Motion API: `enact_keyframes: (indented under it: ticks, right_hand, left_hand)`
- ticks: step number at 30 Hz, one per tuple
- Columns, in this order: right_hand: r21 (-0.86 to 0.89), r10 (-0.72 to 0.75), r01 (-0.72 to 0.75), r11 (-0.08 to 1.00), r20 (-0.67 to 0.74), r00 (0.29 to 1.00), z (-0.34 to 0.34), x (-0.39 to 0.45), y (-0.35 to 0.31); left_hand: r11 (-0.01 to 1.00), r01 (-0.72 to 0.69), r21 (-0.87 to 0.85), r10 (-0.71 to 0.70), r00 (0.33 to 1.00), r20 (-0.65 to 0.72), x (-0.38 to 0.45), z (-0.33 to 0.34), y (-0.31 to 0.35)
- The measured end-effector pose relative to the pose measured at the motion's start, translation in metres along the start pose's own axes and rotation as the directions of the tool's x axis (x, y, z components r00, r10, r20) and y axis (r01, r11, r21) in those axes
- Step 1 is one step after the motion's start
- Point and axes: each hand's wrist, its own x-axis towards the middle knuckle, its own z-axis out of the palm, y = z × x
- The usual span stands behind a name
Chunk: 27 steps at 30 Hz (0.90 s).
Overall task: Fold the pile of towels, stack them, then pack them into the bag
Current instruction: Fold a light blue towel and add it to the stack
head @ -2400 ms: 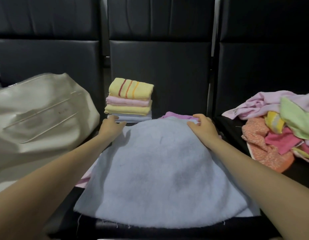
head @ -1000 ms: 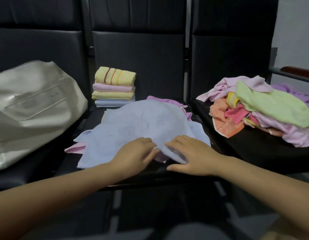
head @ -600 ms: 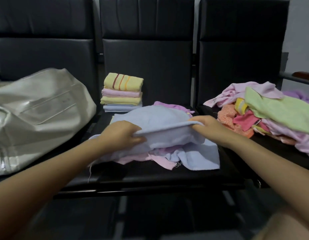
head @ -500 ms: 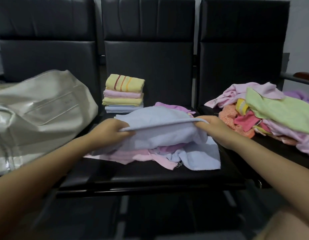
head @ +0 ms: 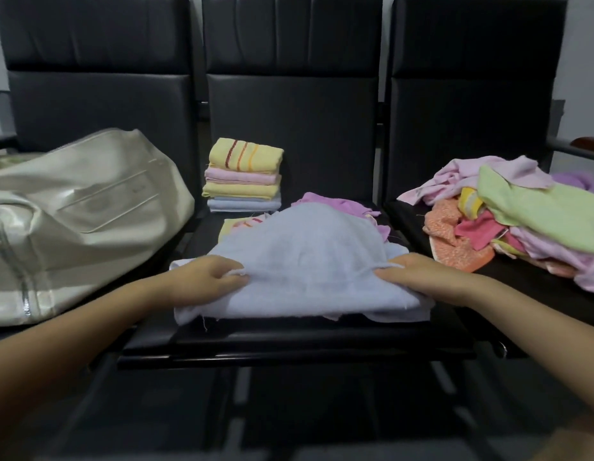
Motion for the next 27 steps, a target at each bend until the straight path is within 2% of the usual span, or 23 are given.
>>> enact_keyframes:
  ticks: [3,6,9,11,13,16,21,23,27]
  right_hand:
    - [0.102,-0.053,0.074,0.992,-0.199,0.979,-0.013,0.009,-0.006]
    - [0.212,-0.070,0.160,0.964,-0.375,0.924,-0.018,0.024,-0.016]
    - [0.217,-0.054,0.198,0.956,-0.531,0.846,-0.015,0.048,-0.027]
    - [0.220,-0.003,0.164,0.962,-0.589,0.808,-0.015,0.067,-0.032]
    - [0.213,0.053,0.102,0.972,-0.619,0.784,-0.018,0.086,-0.035]
    - [0.153,0.049,0.068,0.986,-0.652,0.757,-0.019,0.110,-0.034]
    - [0.128,0.067,0.036,0.991,-0.717,0.694,-0.016,0.142,-0.027]
    - [0.105,0.077,-0.005,0.995,-0.703,0.707,-0.014,0.151,-0.025]
    - [-0.044,0.075,-0.122,0.992,-0.570,0.818,-0.004,0.169,-0.011]
  left_hand:
    - [0.997,0.043,-0.063,-0.047,0.997,-0.063,0.006,-0.026,-0.005]
    - [0.987,0.134,-0.084,-0.146,0.978,-0.152,0.024,-0.042,-0.011]
    - [0.976,0.196,-0.091,-0.213,0.941,-0.262,0.052,-0.046,-0.014]
    - [0.970,0.219,-0.100,-0.240,0.921,-0.307,0.071,-0.046,-0.017]
    - [0.965,0.228,-0.131,-0.260,0.898,-0.354,0.089,-0.044,-0.022]
    - [0.970,0.199,-0.143,-0.242,0.870,-0.430,0.109,-0.041,-0.026]
    - [0.984,0.174,-0.044,-0.173,0.855,-0.489,0.133,-0.030,-0.046]
    - [0.981,0.192,0.002,-0.169,0.864,-0.474,0.140,-0.024,-0.060]
    - [0.974,0.218,0.065,-0.171,0.889,-0.425,0.151,-0.009,-0.083]
